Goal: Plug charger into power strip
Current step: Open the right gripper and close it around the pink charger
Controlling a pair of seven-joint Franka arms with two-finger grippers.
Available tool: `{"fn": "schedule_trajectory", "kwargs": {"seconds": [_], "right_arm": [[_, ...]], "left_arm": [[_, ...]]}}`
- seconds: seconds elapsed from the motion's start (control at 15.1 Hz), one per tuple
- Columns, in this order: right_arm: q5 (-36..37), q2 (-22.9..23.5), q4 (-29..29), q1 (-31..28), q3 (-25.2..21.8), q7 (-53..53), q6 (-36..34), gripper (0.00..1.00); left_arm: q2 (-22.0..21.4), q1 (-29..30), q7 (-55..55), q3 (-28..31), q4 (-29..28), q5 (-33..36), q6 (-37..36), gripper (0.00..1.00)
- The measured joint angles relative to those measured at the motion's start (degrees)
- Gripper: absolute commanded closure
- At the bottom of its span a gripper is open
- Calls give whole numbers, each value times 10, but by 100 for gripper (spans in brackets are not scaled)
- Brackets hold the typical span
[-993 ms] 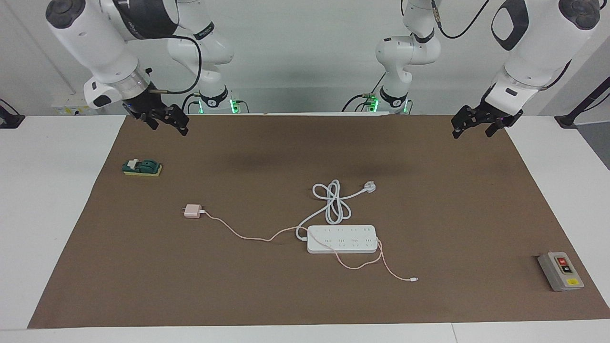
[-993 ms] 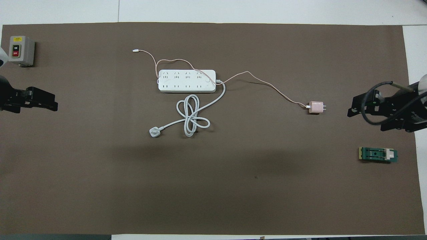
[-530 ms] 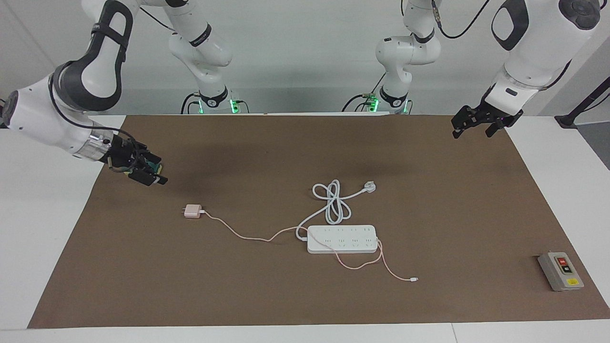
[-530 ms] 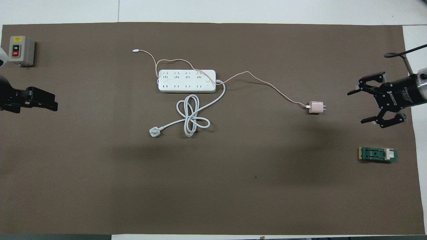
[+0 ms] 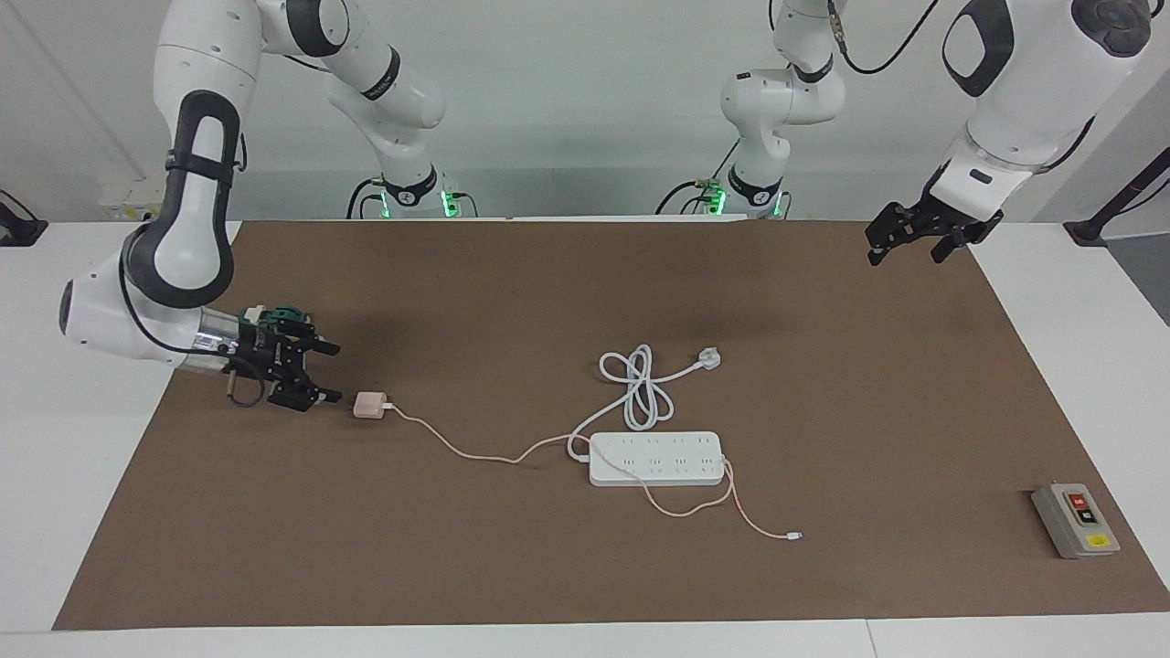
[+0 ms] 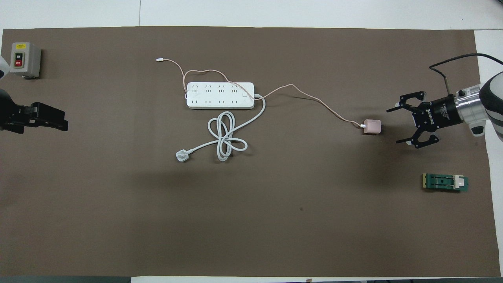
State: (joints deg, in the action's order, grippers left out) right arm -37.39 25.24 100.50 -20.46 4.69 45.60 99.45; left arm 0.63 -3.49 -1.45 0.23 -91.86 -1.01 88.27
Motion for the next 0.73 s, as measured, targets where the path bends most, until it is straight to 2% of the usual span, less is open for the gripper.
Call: {"fn": "schedule_trajectory", "kwargs": {"seconds": [0.73], "right_arm": [[-44, 43, 14, 33, 6, -14, 88, 0]], "left_arm": [[0, 0, 0, 0, 0, 0, 0, 0]]}}
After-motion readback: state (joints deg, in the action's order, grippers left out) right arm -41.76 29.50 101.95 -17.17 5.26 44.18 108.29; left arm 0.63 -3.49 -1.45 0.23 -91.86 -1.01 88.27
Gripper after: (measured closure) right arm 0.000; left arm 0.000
